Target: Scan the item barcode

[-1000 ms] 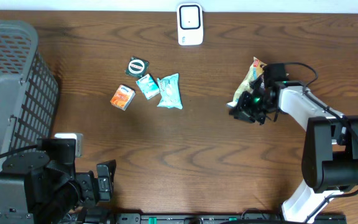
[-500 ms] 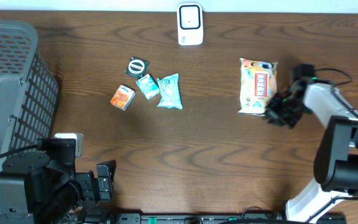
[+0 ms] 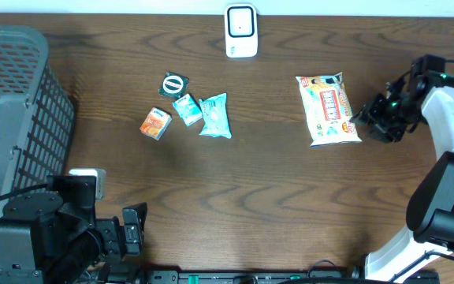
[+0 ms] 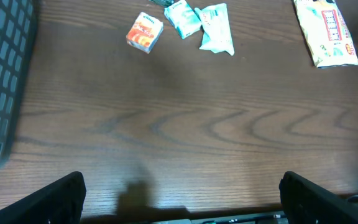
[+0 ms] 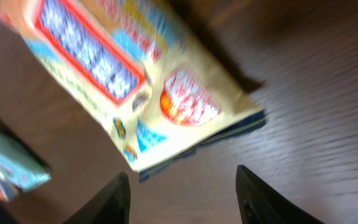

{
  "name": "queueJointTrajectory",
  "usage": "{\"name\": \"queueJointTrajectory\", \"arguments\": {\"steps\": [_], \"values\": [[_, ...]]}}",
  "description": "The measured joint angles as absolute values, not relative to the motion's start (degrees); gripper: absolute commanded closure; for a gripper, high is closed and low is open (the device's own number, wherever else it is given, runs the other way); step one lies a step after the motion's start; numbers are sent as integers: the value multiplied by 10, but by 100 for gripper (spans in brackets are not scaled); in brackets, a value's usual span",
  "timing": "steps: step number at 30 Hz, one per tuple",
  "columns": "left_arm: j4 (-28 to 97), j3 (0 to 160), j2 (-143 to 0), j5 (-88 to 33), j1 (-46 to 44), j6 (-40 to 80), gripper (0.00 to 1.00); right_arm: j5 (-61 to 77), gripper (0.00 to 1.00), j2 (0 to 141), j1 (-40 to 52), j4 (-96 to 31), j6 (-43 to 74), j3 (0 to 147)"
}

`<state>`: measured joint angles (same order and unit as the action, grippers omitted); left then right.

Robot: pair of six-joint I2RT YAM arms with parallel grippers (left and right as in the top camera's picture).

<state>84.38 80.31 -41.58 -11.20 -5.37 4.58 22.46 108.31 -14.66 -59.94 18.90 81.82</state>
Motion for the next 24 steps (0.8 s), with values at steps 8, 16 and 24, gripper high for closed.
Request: {"name": "queueJointTrajectory", "arguments": {"steps": [8, 16, 24], "values": [[844, 803, -416, -112, -54, 46, 3, 238, 53, 1083, -93, -522, 173, 708], [844, 803, -416, -112, -54, 46, 2, 217, 51, 1084, -86, -438, 222, 649], [844, 803, -416, -112, -54, 46, 3, 220, 47, 1084, -159, -419, 241, 694]]}}
